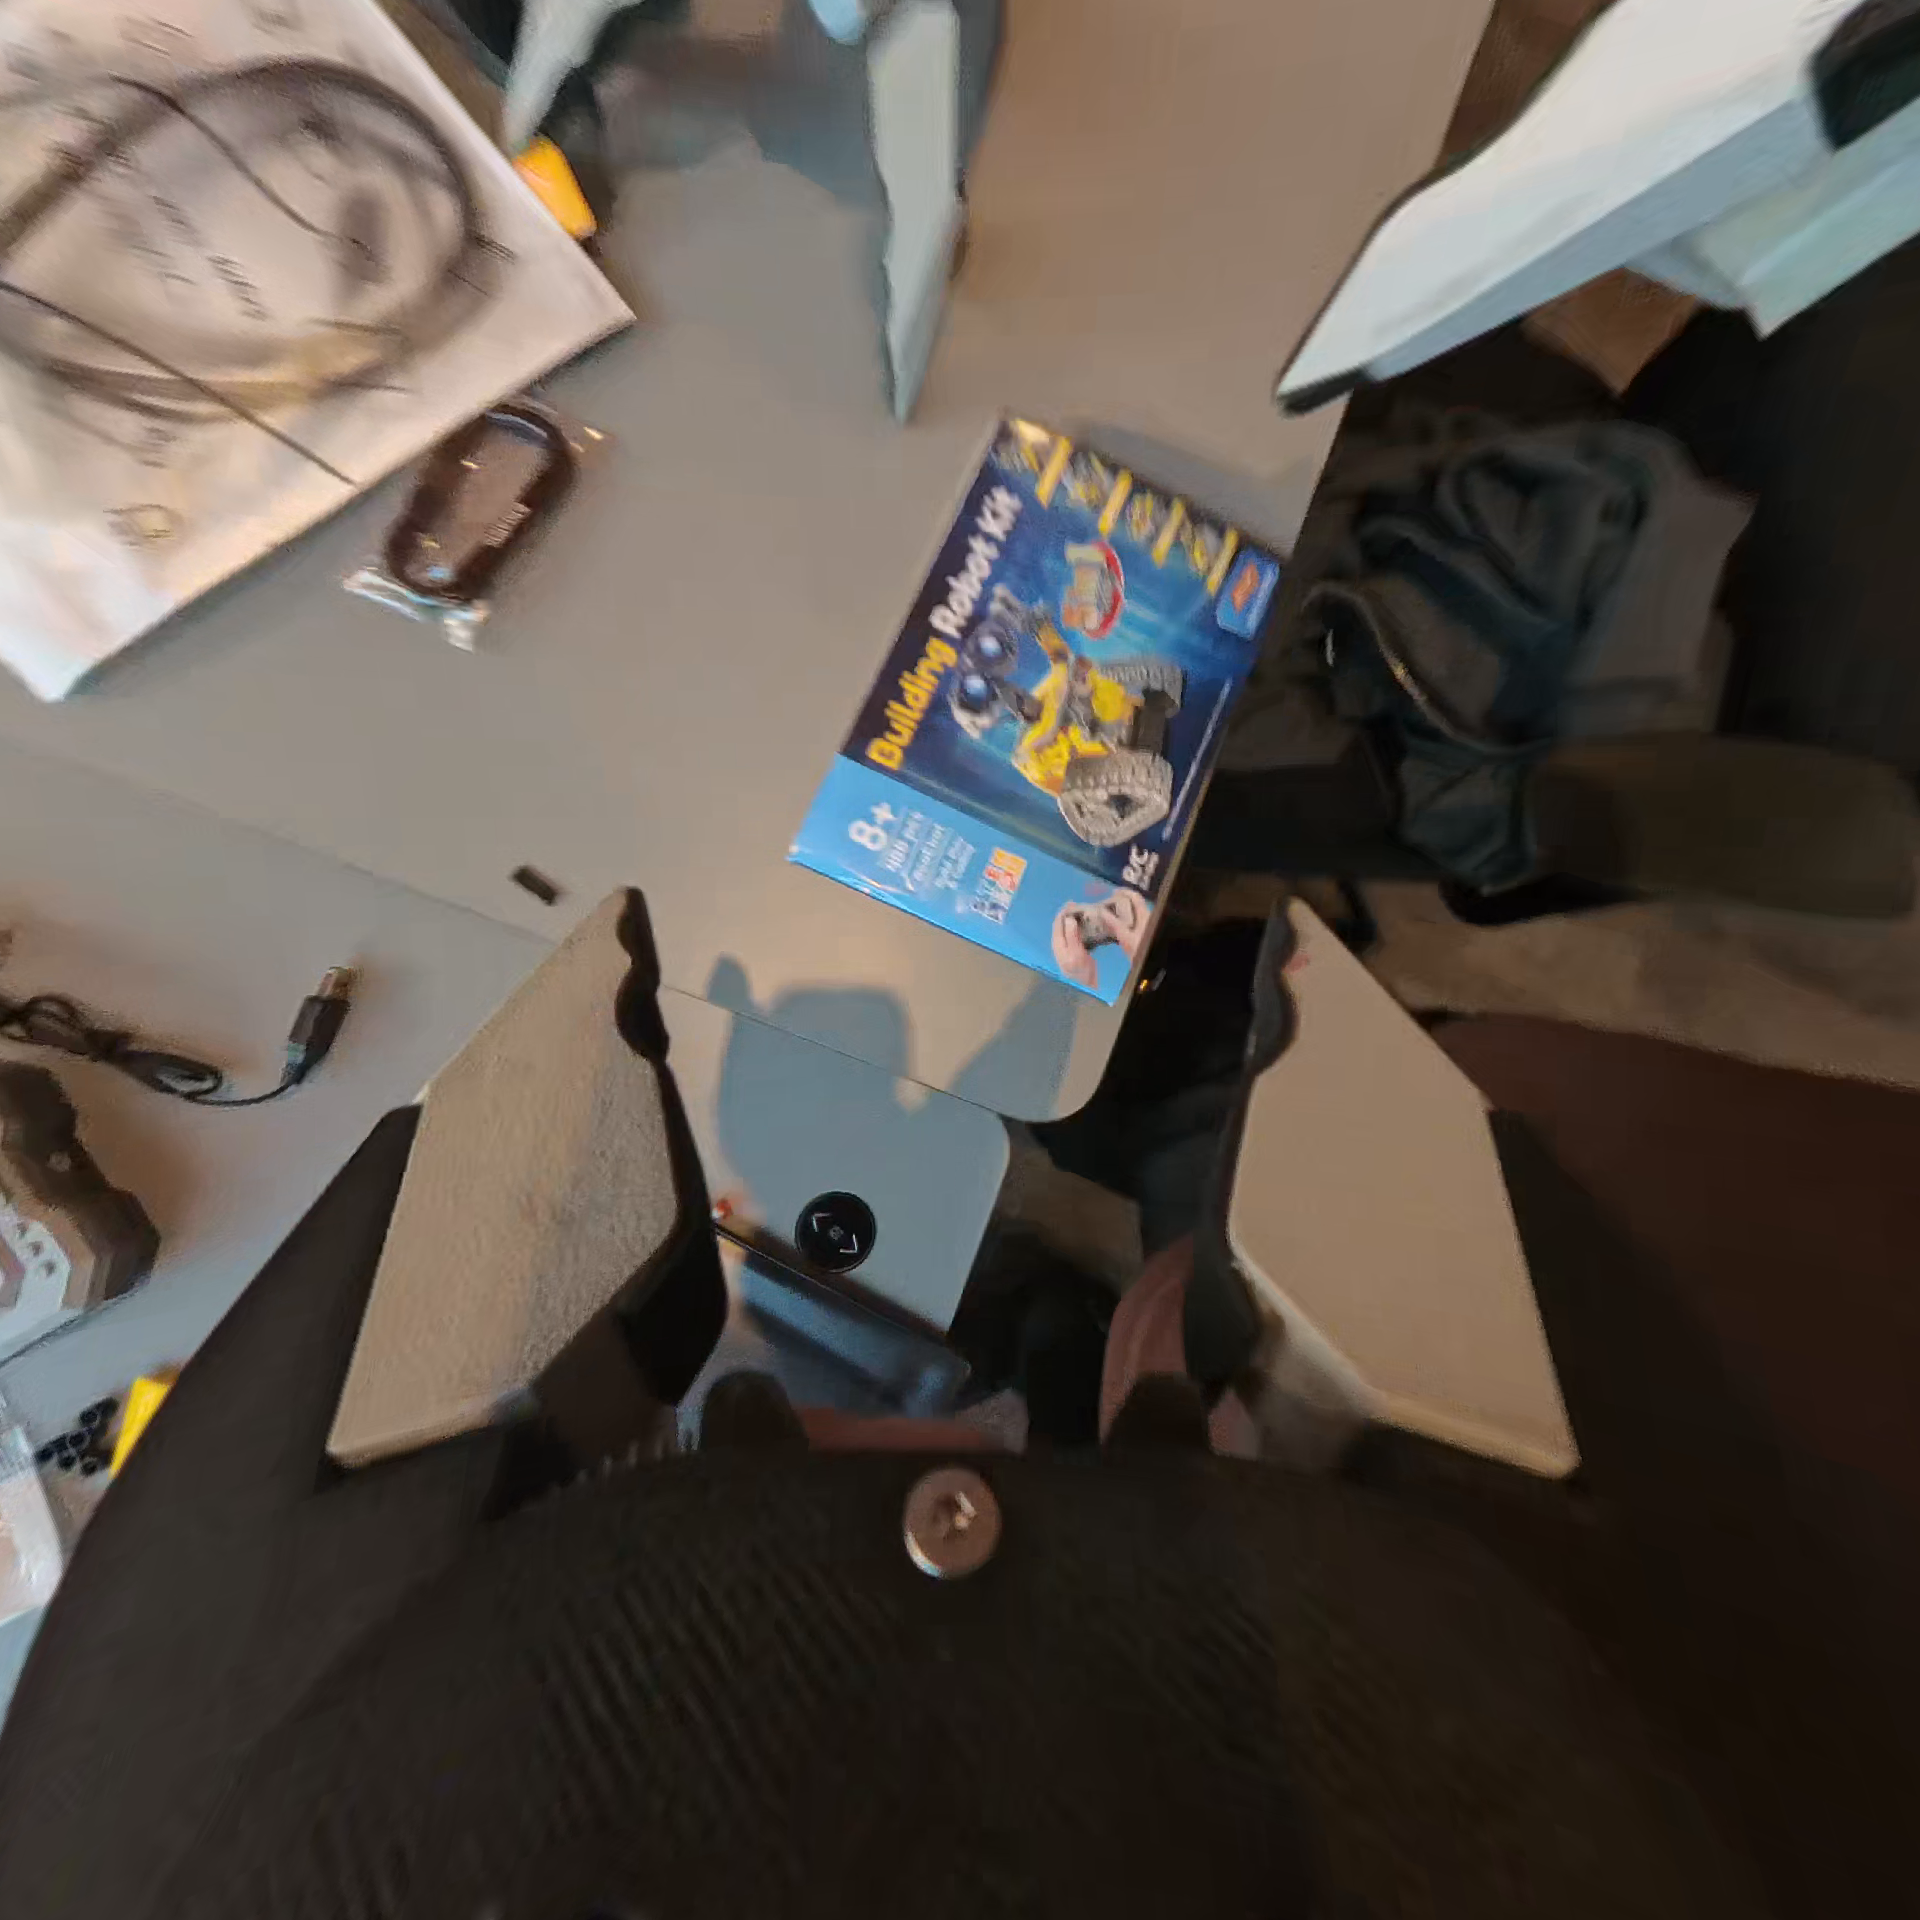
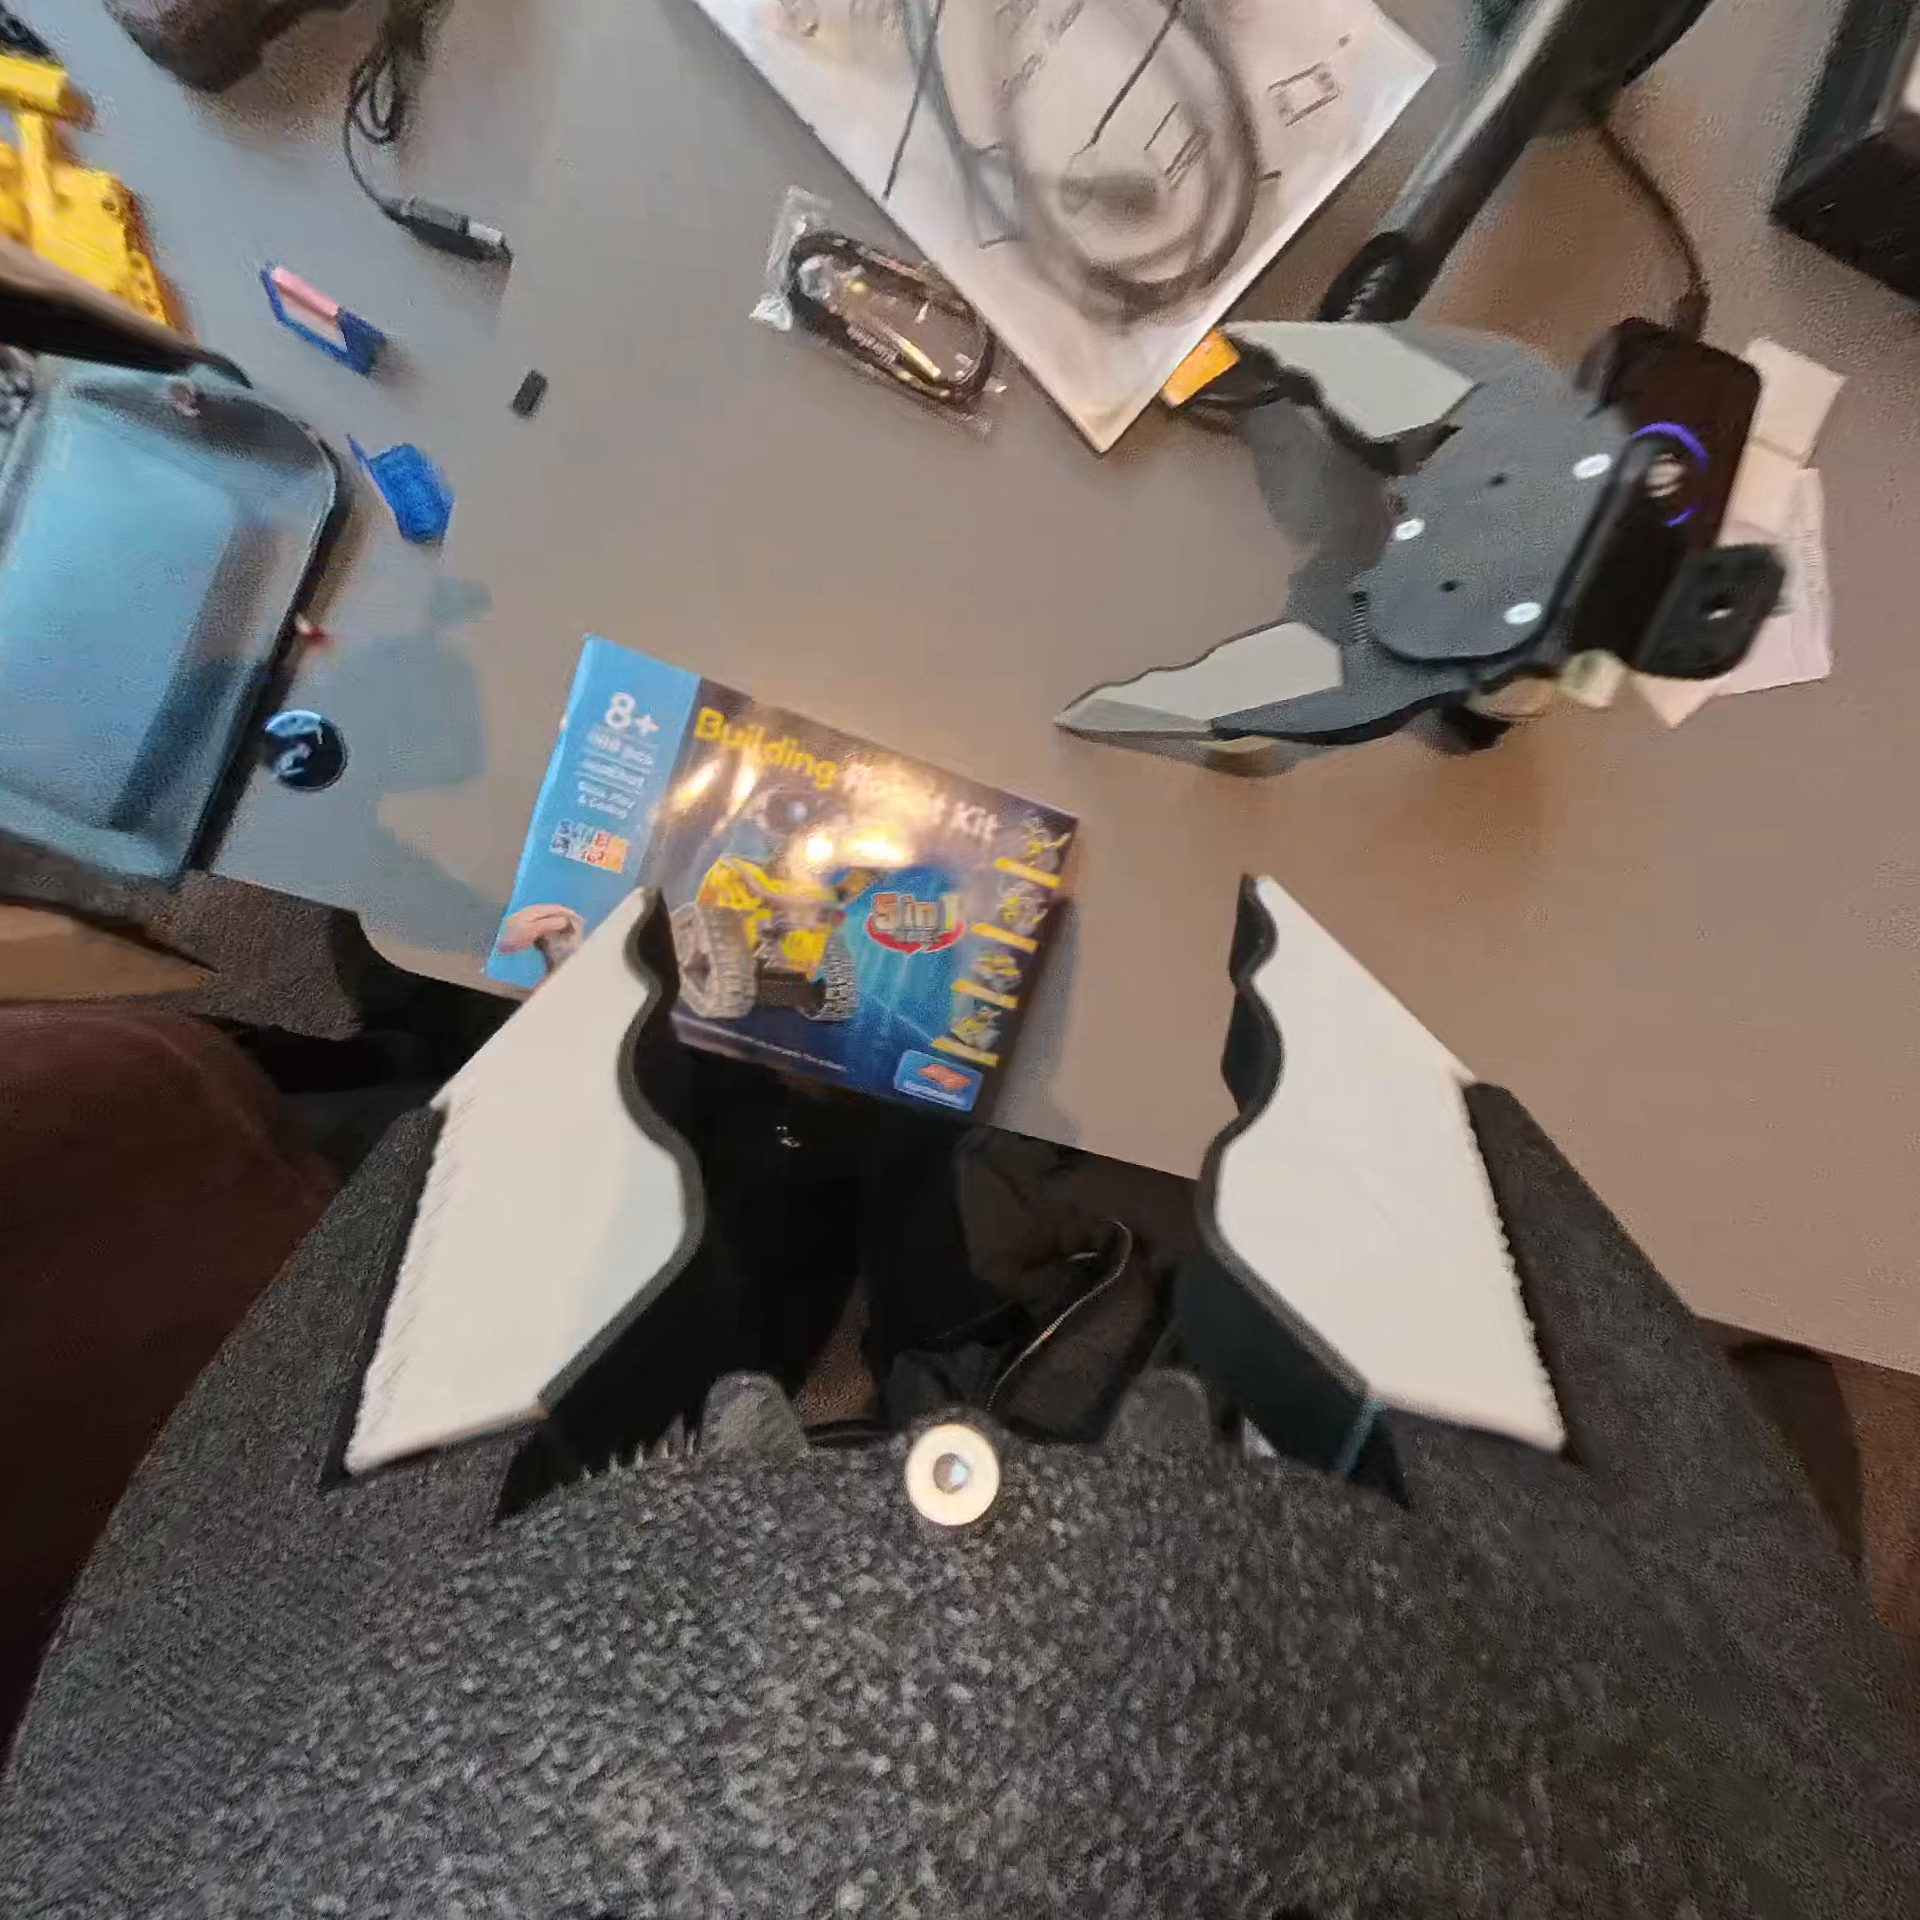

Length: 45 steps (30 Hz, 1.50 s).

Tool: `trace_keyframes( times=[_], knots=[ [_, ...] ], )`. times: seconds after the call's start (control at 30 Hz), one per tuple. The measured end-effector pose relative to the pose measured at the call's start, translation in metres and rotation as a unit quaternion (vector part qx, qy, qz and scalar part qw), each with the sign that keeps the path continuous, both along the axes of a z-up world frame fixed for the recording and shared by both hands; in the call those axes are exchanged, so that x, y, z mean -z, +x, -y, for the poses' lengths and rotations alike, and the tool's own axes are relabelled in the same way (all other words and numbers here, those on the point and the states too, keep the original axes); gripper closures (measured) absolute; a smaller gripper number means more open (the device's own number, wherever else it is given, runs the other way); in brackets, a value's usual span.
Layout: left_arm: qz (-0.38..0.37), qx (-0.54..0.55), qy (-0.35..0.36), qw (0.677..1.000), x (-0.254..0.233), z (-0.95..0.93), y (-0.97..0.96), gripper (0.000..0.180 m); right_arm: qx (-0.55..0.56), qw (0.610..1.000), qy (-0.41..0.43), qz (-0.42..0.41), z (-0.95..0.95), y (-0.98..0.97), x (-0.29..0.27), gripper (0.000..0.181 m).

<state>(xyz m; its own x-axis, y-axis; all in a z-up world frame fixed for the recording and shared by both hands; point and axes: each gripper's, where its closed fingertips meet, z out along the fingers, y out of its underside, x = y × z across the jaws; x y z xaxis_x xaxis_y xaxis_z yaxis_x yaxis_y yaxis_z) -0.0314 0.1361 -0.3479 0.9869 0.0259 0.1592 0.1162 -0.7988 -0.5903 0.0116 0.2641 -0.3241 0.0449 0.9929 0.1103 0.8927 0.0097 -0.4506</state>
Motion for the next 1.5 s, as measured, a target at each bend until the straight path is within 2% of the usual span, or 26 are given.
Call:
trace_keyframes(
  times=[0.1,0.2,0.27,0.33,0.6,1.1,1.2,1.3,1.5],
  knots=[
    [-0.033,0.080,-0.031,0.996,0.038,0.003,0.033,0.065,-0.049,0.999,-0.016,0.019,0.029,0.017,0.041,0.076],
    [-0.109,0.159,-0.062,0.979,0.066,0.006,0.043,0.069,-0.133,0.990,0.010,0.037,0.040,0.034,0.072,0.076],
    [-0.160,0.179,-0.071,0.968,0.074,0.000,0.034,0.077,-0.171,0.984,0.022,0.051,0.038,0.044,0.089,0.076],
    [-0.180,0.169,-0.097,0.964,0.082,-0.005,0.023,0.073,-0.185,0.981,0.029,0.059,0.032,0.049,0.100,0.076],
    [-0.175,0.118,-0.116,0.971,0.091,-0.016,0.010,0.071,-0.219,0.973,0.008,0.067,0.027,0.042,0.113,0.078],
    [-0.163,0.108,-0.134,0.972,0.099,-0.017,0.019,0.070,-0.216,0.973,-0.040,0.074,0.039,0.041,0.128,0.079],
    [-0.140,0.095,-0.123,0.978,0.099,-0.018,0.026,0.070,-0.179,0.981,-0.057,0.046,0.039,0.039,0.124,0.079],
    [-0.110,0.061,-0.093,0.988,0.095,-0.021,0.033,0.070,-0.132,0.988,-0.075,-0.018,0.039,0.034,0.113,0.080],
    [-0.123,0.012,-0.044,0.991,0.081,-0.011,0.036,0.071,-0.045,0.994,-0.053,-0.084,0.046,0.048,0.105,0.081]
  ],
)
